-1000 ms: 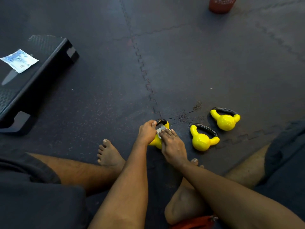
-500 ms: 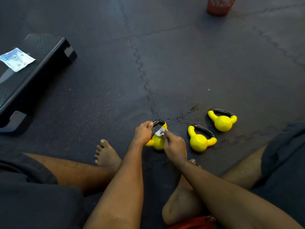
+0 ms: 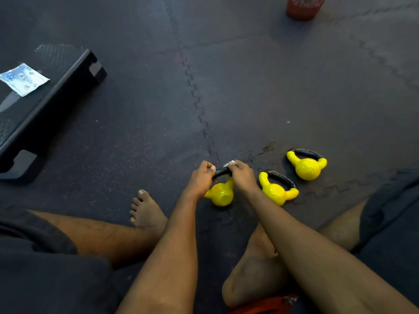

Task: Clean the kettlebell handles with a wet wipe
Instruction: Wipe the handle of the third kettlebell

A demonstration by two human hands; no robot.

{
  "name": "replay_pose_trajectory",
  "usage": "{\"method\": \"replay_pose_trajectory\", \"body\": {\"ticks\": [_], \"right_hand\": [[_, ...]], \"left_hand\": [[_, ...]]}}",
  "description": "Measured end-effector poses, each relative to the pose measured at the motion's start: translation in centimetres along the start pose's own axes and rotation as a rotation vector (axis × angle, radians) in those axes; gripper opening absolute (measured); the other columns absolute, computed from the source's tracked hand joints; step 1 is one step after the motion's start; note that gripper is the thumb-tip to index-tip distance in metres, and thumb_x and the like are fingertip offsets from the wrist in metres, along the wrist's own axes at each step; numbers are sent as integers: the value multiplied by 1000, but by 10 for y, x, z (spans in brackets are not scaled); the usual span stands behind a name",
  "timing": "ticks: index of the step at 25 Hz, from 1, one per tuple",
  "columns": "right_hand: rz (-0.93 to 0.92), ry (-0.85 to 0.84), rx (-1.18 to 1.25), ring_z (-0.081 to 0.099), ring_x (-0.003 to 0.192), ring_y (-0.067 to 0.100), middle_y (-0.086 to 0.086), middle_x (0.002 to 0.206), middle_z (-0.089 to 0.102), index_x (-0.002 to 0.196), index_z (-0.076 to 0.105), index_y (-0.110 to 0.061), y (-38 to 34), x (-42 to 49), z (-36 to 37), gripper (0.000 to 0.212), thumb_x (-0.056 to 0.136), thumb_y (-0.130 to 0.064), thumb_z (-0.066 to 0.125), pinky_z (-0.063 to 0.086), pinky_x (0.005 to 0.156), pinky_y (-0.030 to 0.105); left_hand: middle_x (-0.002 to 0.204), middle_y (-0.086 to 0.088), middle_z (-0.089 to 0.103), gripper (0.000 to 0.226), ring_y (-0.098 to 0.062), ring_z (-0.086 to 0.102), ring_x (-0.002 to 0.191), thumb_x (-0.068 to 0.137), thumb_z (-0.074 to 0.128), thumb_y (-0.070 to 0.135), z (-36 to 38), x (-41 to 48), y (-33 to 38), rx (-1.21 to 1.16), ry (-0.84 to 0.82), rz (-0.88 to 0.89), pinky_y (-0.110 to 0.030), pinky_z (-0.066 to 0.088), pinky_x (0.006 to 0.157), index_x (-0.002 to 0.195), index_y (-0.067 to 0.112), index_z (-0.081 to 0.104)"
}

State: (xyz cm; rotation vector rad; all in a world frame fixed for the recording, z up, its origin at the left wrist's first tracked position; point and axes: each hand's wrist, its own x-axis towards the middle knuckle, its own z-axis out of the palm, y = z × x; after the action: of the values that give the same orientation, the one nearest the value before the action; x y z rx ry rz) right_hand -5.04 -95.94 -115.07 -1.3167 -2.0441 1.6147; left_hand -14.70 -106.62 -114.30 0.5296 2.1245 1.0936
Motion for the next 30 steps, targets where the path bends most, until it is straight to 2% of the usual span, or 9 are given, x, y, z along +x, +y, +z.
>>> {"method": "replay_pose_trajectory", "body": {"ticks": [5,9,12,16,18,23,25,27,30], "right_hand": [[112,-329,-203,44,74,19,4,69,51,63,55,-16,-7,13,-22,35,97,-23,49,35,69,34],[206,-445,-235,44,72,19,6,73,55,73,65,-13,-26,2,-33,27,95,-21,52,35,66,34],[215,-420,-319,54,80,23,16,91,65,99,69,4,-35,3,-28,30,97,-21,53,42,69,36],[400,-367,-57,63,93,26,23,118,66,111,65,2,-29,2,-35,26,95,-15,56,55,88,45],[416,-351,-20,64,98,28,20,117,66,112,64,3,-28,2,-39,26,96,-14,55,55,90,44],[328,-344,-186,57,79,25,14,88,62,77,59,-10,-41,-6,-31,23,97,-19,53,46,67,35],[393,-343,-71,65,97,32,20,106,67,85,63,-8,-32,-4,-32,17,96,-17,54,55,83,42],[440,-338,-33,63,109,36,23,117,65,102,65,-1,-26,-3,-38,19,95,-16,55,53,94,50],[382,-332,-96,64,97,31,18,104,66,103,63,0,-29,0,-36,21,94,-18,57,55,87,46]], "left_hand": [[98,-8,59,4,-19,54,90,96,53,17,12,-10,-13,-70,142,70,-29,40,75,92,17,53],[107,-12,58,12,-19,53,96,97,54,25,19,-11,-24,-75,67,66,-25,38,78,99,14,57],[108,-7,59,18,-14,53,97,95,57,25,16,-12,-22,-107,-9,52,-26,40,82,106,11,59],[94,3,61,13,-13,56,92,93,60,27,10,-12,-29,-200,-33,20,-32,44,86,101,16,62],[89,6,60,6,-13,55,90,93,61,25,11,-12,-29,-212,-34,27,-32,44,86,95,20,62],[107,-6,57,7,-14,53,98,96,55,18,21,-13,-20,-165,-85,92,-33,43,92,93,23,60],[107,-11,58,16,-15,53,96,100,46,13,19,-13,-21,-220,-87,111,-30,42,91,96,15,61],[102,-11,60,26,-14,53,91,102,36,9,16,-14,-23,-297,-92,114,-24,42,85,97,9,62],[100,-12,62,28,-15,55,89,103,34,9,18,-15,-20,-317,-119,87,-23,44,81,100,6,63]]}}
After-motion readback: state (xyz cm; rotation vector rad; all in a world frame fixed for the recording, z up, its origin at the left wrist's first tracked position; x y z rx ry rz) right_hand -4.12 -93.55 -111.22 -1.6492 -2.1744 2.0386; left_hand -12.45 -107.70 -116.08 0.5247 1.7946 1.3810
